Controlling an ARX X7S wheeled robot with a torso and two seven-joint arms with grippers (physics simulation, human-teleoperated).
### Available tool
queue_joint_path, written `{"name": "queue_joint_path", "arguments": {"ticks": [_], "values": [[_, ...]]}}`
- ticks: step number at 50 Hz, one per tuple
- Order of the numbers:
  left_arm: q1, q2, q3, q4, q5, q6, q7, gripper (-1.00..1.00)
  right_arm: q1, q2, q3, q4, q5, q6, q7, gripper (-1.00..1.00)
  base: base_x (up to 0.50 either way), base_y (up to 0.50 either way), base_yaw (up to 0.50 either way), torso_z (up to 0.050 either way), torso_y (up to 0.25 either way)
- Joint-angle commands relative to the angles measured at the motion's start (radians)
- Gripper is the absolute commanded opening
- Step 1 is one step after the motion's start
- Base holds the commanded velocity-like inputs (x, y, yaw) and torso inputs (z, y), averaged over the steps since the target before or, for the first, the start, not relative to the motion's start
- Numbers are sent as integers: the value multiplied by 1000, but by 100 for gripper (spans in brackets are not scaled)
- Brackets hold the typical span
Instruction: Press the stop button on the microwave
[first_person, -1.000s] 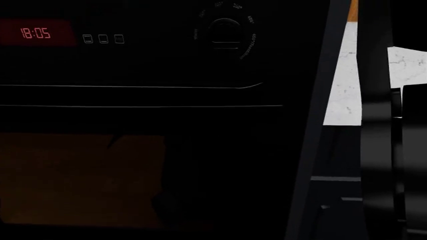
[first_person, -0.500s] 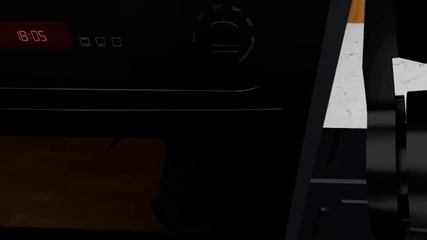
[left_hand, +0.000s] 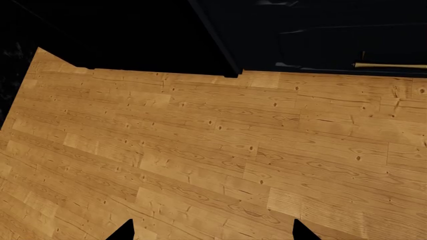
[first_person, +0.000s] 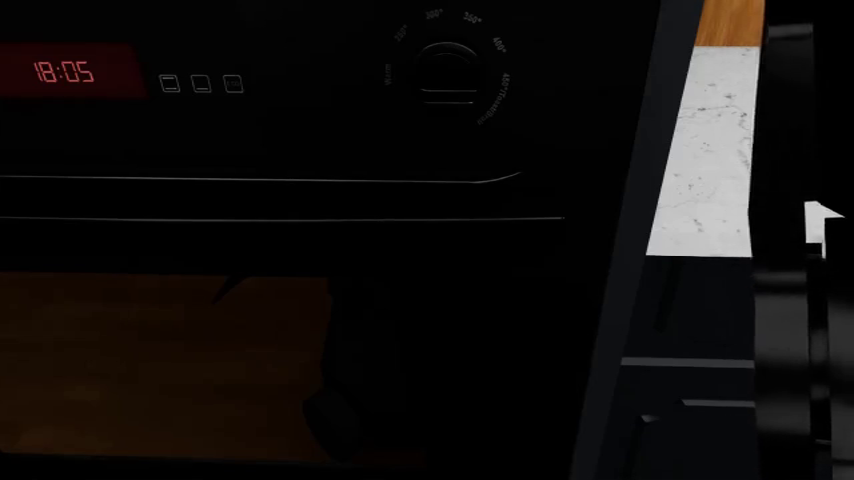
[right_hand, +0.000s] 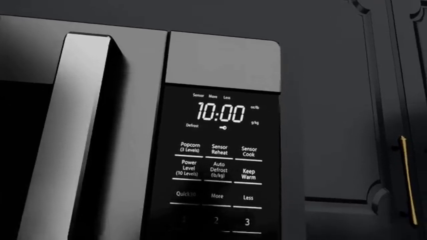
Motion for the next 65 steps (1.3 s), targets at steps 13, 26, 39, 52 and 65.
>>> {"name": "queue_joint_path", "arguments": {"ticks": [13,26,39,52,65], "values": [[0,0,0,0,0,0,0,100,-102,49,35,-110,71,155,93,-100,0,0,0,0,0],[0,0,0,0,0,0,0,100,-132,74,37,-158,93,189,105,-100,0,0,0,0,0],[0,0,0,0,0,0,0,100,-153,87,53,-197,125,226,119,-100,0,0,0,0,0],[0,0,0,0,0,0,0,100,-190,100,76,-251,165,274,146,-100,0,0,0,0,0],[0,0,0,0,0,0,0,100,-221,103,128,-363,251,399,216,-100,0,0,0,0,0]]}}
